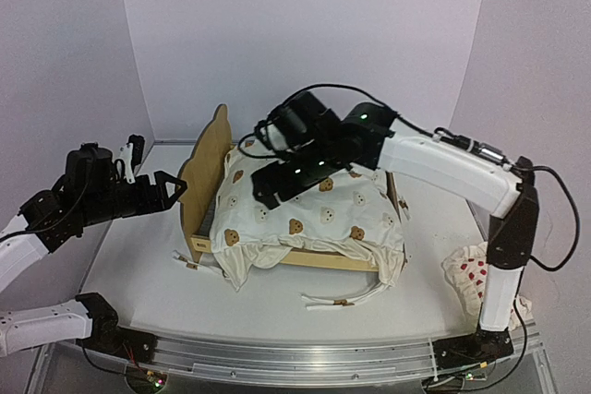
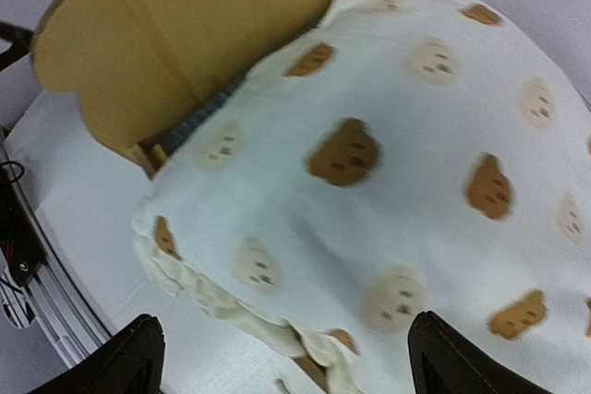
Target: Set up the pet bed
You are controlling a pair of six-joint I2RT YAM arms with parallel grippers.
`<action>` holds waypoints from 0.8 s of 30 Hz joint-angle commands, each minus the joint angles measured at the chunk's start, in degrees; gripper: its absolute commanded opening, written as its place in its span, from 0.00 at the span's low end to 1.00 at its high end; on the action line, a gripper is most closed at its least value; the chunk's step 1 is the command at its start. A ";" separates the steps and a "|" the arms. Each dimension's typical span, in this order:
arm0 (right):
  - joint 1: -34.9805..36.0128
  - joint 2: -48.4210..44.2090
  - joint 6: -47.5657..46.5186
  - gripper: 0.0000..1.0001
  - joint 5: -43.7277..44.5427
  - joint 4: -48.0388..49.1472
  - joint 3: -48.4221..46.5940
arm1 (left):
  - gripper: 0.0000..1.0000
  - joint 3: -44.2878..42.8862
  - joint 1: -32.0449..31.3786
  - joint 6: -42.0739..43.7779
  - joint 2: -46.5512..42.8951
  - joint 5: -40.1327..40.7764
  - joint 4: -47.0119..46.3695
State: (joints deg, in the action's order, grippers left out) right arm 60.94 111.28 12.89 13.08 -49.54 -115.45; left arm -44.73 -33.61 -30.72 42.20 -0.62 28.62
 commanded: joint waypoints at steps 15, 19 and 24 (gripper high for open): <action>13.95 27.37 -5.06 0.75 18.50 6.27 -22.13 | 0.99 -2.58 -0.23 1.29 -2.22 6.71 8.57; 13.19 28.86 -4.81 0.71 19.75 7.33 -20.60 | 0.99 -2.31 -0.23 1.45 -2.31 6.35 8.25; 12.63 30.37 -3.33 0.69 17.36 7.91 -19.02 | 0.99 -2.13 -0.23 1.36 -2.72 6.62 8.21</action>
State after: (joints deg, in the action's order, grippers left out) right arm 74.06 139.28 8.42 30.20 -43.74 -136.16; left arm -46.80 -33.61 -30.02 40.14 6.04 37.52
